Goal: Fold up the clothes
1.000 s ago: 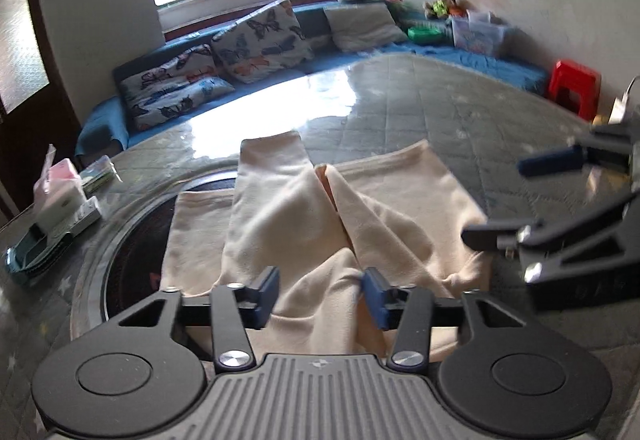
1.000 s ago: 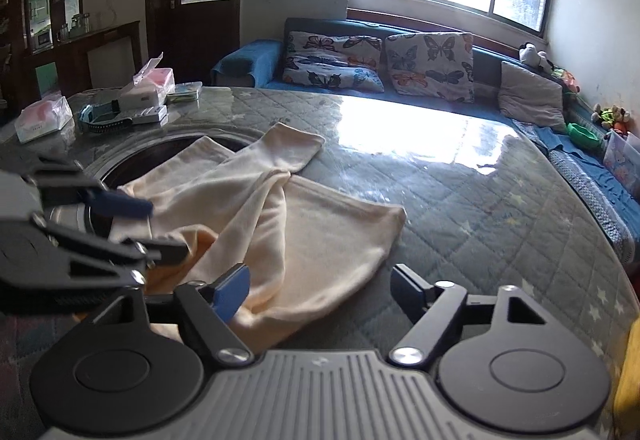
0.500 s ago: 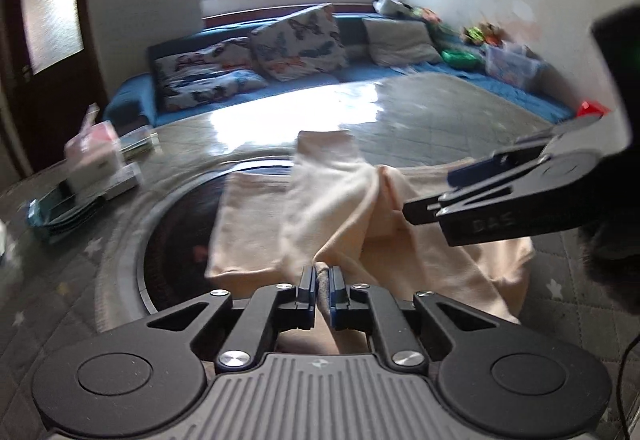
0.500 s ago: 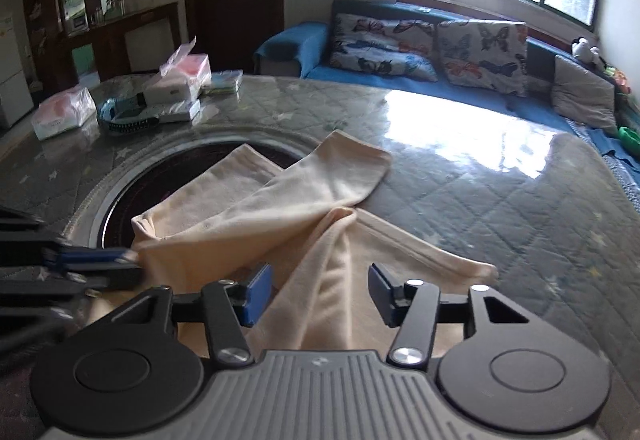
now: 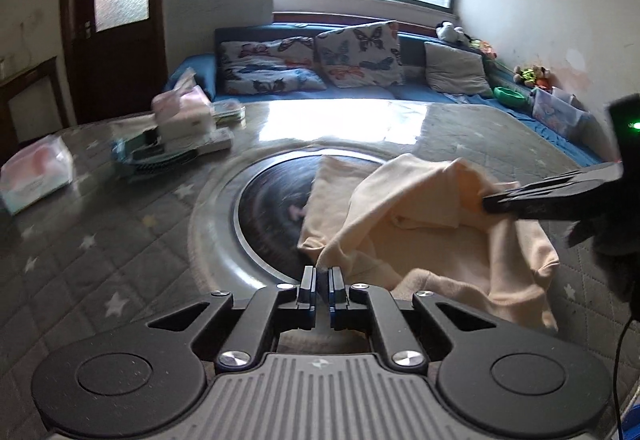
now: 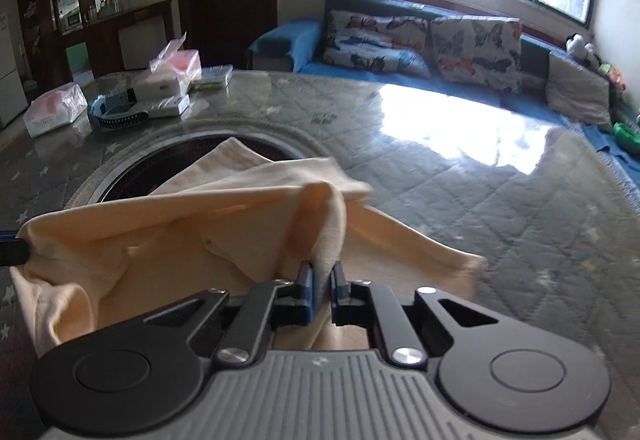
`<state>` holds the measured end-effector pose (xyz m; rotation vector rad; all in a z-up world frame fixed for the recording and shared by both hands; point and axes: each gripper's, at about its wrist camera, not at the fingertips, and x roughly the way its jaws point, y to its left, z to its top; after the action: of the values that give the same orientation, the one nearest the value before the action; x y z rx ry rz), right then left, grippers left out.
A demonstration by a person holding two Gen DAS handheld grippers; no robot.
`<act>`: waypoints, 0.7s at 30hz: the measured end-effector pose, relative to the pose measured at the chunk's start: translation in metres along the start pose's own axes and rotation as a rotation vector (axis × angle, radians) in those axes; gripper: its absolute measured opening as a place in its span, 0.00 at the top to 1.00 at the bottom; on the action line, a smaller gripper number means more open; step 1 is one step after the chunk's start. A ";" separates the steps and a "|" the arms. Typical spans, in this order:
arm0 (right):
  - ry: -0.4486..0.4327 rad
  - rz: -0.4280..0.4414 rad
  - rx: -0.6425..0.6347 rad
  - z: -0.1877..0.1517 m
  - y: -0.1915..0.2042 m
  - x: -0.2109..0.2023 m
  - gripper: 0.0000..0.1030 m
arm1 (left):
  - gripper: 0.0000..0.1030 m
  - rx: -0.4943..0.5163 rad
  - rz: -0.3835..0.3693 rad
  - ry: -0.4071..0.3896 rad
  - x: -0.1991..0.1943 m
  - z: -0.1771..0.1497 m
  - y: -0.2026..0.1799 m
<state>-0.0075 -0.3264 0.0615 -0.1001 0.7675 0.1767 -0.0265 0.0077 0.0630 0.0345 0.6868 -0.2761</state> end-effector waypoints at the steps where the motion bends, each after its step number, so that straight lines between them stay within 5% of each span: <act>1: -0.011 -0.008 -0.002 -0.002 -0.002 -0.006 0.95 | 0.94 -0.002 0.000 0.001 -0.004 -0.003 0.001; 8: -0.040 -0.079 -0.016 -0.030 -0.015 -0.068 0.95 | 0.97 0.021 -0.034 0.025 -0.036 -0.025 0.005; 12: 0.032 -0.108 -0.016 -0.060 -0.022 -0.095 0.94 | 0.97 0.053 -0.044 0.052 -0.049 -0.038 0.010; 14: 0.076 -0.115 -0.020 -0.076 -0.026 -0.101 0.81 | 0.94 0.057 -0.039 0.063 -0.052 -0.040 0.014; 16: 0.081 -0.127 -0.049 -0.081 -0.024 -0.106 0.78 | 0.94 0.063 -0.020 0.054 -0.053 -0.037 0.017; 18: 0.075 -0.137 -0.081 -0.082 -0.019 -0.110 0.77 | 0.91 0.076 -0.013 0.037 -0.053 -0.028 0.016; 21: 0.039 -0.124 -0.100 -0.071 -0.013 -0.109 0.69 | 0.73 0.102 -0.016 0.012 -0.048 -0.015 0.007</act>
<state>-0.1302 -0.3631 0.0872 -0.2463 0.7889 0.0953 -0.0694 0.0279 0.0814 0.1280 0.6846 -0.3266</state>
